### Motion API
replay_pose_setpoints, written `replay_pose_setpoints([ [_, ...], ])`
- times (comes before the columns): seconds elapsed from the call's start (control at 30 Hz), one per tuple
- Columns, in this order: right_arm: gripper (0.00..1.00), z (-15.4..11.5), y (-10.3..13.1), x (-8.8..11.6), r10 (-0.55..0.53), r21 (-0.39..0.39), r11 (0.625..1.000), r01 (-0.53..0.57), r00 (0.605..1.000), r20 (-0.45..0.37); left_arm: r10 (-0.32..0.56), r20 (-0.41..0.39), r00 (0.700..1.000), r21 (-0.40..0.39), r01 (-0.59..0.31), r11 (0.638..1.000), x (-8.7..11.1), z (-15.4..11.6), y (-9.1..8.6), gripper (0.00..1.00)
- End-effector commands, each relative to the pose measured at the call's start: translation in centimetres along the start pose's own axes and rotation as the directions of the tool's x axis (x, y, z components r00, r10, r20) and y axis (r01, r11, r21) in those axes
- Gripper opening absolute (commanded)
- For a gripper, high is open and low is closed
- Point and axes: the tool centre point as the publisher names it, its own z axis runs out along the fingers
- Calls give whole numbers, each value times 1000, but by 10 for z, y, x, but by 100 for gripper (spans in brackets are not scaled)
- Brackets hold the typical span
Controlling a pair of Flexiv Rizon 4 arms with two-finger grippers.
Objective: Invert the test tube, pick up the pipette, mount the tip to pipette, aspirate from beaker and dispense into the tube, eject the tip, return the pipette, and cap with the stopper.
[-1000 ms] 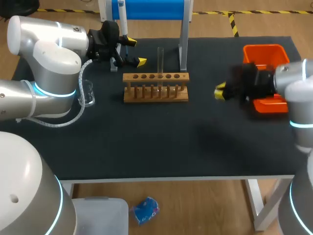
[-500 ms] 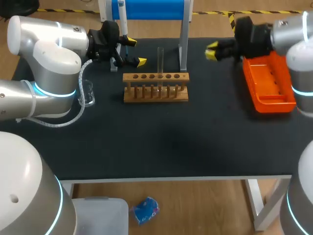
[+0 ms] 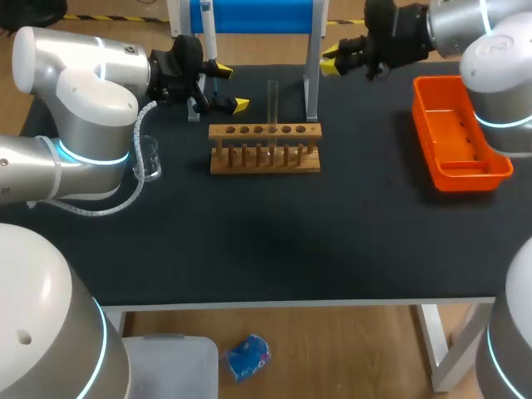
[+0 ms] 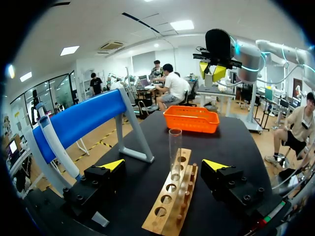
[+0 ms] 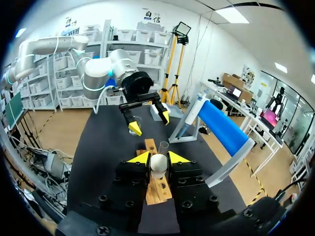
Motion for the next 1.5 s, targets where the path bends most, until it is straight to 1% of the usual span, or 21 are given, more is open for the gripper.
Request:
replay_pose_setpoints([
  [0.03,0,-2,0,1,0,0,1000,0,1000,0,1,1,1000,2,-1,1000,0,0,1,100],
  [0.17,0,-2,0,1,0,0,1000,0,1000,0,1,1,1000,2,-1,1000,0,0,1,100],
  [0.27,0,16,4,-5,-6,-20,1000,6,1000,-10,1,1,1000,2,-1,1000,0,0,1,100],
  [0.33,0,32,11,-9,-21,-34,999,20,999,-37,1,1,1000,2,-1,1000,0,0,1,100],
  [0.4,0,47,18,-10,-46,-30,999,44,997,-54,1,1,1000,2,-1,1000,0,0,1,100],
  [0.47,0,61,24,-11,-54,-48,998,51,996,-76,1,1,1000,2,-1,1000,0,0,1,100],
  [0.53,0,72,28,-9,-67,-66,996,61,993,-94,1,1,1000,2,-1,1000,0,0,1,100],
  [0.63,0,89,29,-10,-75,-72,995,67,991,-114,1,1,1000,2,-1,1000,0,0,1,100],
  [0.73,0,102,30,-11,-79,-74,995,70,988,-130,1,1,1000,2,-1,1000,0,0,1,100],
  [0.8,0,108,32,-13,-76,-89,994,64,986,-148,1,1,1000,2,-1,1000,0,0,1,100],
  [0.87,0,114,32,-13,-81,-85,994,68,985,-153,1,1,1000,2,-1,1000,0,0,1,100],
  [1.03,0,120,30,-15,-83,-88,994,69,983,-162,1,1,1000,2,-1,1000,0,0,1,100],
  [1.27,0,121,13,-14,-45,-84,996,32,987,-157,1,1,1000,2,-1,1000,0,0,1,100],
  [1.5,0,120,7,-15,-27,-92,996,13,988,-150,1,1,1000,2,-1,1000,0,0,1,100],
])
